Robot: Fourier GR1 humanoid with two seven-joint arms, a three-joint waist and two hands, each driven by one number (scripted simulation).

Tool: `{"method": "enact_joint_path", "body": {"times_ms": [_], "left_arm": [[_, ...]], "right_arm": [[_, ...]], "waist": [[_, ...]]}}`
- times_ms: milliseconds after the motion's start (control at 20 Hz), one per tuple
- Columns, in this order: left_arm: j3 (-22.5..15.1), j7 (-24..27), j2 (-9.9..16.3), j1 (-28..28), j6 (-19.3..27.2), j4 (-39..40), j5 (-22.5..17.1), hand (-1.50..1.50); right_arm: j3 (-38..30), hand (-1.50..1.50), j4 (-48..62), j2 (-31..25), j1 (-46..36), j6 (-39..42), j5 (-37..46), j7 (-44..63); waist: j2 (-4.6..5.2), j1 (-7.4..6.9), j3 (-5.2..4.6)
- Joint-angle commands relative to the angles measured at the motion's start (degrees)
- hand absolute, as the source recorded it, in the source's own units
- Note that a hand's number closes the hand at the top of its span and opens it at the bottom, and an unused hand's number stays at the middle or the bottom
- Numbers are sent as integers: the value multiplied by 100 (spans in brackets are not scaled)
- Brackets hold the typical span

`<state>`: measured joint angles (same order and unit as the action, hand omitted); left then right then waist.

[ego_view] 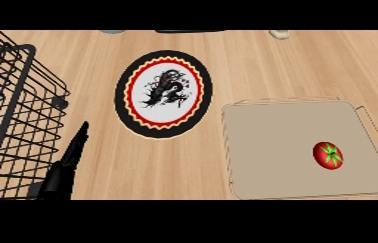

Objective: Pick the tomato from the tray and place it in the plate

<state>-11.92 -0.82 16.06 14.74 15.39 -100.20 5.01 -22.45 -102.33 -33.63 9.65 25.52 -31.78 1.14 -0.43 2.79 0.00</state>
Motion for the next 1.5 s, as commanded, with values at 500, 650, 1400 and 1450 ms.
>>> {"method": "enact_joint_path", "body": {"times_ms": [500,650,1400,1450], "left_arm": [[705,658,625,-486,-454,939,-69,0],[715,427,589,-730,-401,872,5,0],[754,605,545,-672,-528,1028,80,0],[689,602,452,-668,-396,958,199,0]], "right_arm": [[231,-150,516,-1460,17,1122,1213,554],[555,-150,650,-1526,-201,1256,1415,703],[1806,-150,1616,-1325,-909,1566,3521,-282],[1927,-150,1724,-1255,-1100,1584,3552,-166]], "waist": [[88,-350,-5],[92,-373,-2],[84,-383,4],[85,-413,4]]}}
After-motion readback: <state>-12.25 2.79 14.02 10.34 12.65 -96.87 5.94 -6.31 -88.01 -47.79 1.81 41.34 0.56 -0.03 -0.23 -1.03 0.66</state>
